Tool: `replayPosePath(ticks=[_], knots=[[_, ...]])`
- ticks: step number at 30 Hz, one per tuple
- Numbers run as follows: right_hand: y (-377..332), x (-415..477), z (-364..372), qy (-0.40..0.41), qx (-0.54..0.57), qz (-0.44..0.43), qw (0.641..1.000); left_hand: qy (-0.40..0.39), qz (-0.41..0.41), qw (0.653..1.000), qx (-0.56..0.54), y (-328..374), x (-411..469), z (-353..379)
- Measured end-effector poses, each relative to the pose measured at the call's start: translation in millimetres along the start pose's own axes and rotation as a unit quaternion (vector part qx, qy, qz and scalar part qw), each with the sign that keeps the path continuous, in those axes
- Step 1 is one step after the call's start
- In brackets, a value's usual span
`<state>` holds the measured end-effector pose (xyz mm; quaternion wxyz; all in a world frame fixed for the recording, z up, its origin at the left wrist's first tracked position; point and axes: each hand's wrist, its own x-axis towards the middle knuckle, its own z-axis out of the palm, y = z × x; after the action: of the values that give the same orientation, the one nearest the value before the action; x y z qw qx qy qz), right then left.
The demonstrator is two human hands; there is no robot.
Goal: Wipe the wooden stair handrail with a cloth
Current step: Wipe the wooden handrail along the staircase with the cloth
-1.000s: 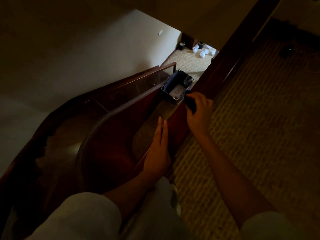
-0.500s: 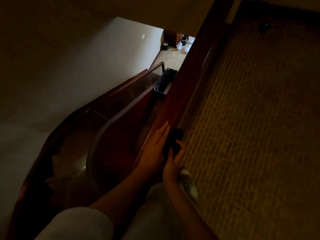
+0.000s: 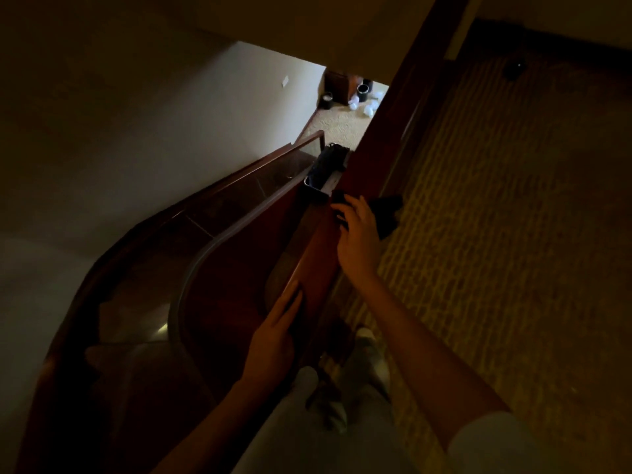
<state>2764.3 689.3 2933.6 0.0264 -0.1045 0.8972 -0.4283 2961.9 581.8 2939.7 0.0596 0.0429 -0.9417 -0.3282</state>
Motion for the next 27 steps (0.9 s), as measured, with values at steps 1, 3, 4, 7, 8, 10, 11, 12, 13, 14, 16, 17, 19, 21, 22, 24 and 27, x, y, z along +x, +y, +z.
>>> replayPosePath(ticks=[1,3,4,7,8,10,11,12,13,14,16,17,19,21,22,24,27], knots=[[-1.7,-4.7,-0.7,-0.022,-0.038,-0.018,0.999,0.021,-0.022,0.999,-0.034,3.9,-2.2,0.3],[-9.1,-35.7,5.1,-0.06,-0.083,-0.058,0.993,0.076,-0.07,0.99,-0.099,11.2,-3.8,0.9],[-16.1,-58.6,10.8,-0.082,-0.092,-0.085,0.989,0.111,-0.097,0.981,-0.124,13.5,-2.9,0.3],[-38.8,-129.6,35.5,-0.13,-0.075,-0.176,0.973,0.203,-0.205,0.939,-0.187,13.9,-0.9,-7.5],[-48.2,-146.6,42.0,-0.148,-0.064,-0.18,0.97,0.225,-0.246,0.919,-0.212,10.9,-2.8,-11.2],[-63.3,-162.3,50.1,-0.176,-0.041,-0.144,0.973,0.265,-0.326,0.859,-0.293,0.4,-10.2,-20.7],[-69.8,-162.6,52.5,-0.177,-0.029,-0.123,0.976,0.285,-0.357,0.827,-0.327,-7.2,-15.7,-27.1],[-76.3,-160.8,53.8,-0.172,-0.008,-0.097,0.98,0.294,-0.38,0.805,-0.349,-14.9,-22.0,-33.7],[-83.3,-157.0,54.6,-0.161,0.023,-0.063,0.985,0.289,-0.392,0.794,-0.366,-22.3,-28.1,-39.8],[-91.3,-152.4,55.4,-0.147,0.058,-0.024,0.987,0.27,-0.389,0.791,-0.388,-27.8,-34.1,-45.3],[-107.6,-146.0,58.8,-0.13,0.138,0.059,0.98,0.2,-0.356,0.794,-0.45,-31.6,-40.2,-53.0],[-116.2,-145.9,62.4,-0.13,0.179,0.093,0.971,0.162,-0.337,0.79,-0.486,-30.6,-40.8,-54.9],[-131.1,-147.8,70.5,-0.148,0.266,0.143,0.942,0.132,-0.309,0.769,-0.544,-28.3,-36.5,-54.8],[-135.9,-150.1,76.2,-0.184,0.3,0.164,0.922,0.168,-0.309,0.749,-0.561,-32.0,-31.3,-51.5],[-135.5,-150.1,76.1,-0.197,0.281,0.161,0.925,0.19,-0.323,0.738,-0.561,-35.8,-29.8,-49.7],[-132.6,-147.0,70.5,-0.172,0.193,0.15,0.954,0.211,-0.362,0.729,-0.541,-46.7,-28.8,-46.9],[-115.0,-133.1,60.1,-0.006,-0.01,0.066,0.998,0.188,-0.386,0.729,-0.534,-71.9,-31.9,-40.8]])
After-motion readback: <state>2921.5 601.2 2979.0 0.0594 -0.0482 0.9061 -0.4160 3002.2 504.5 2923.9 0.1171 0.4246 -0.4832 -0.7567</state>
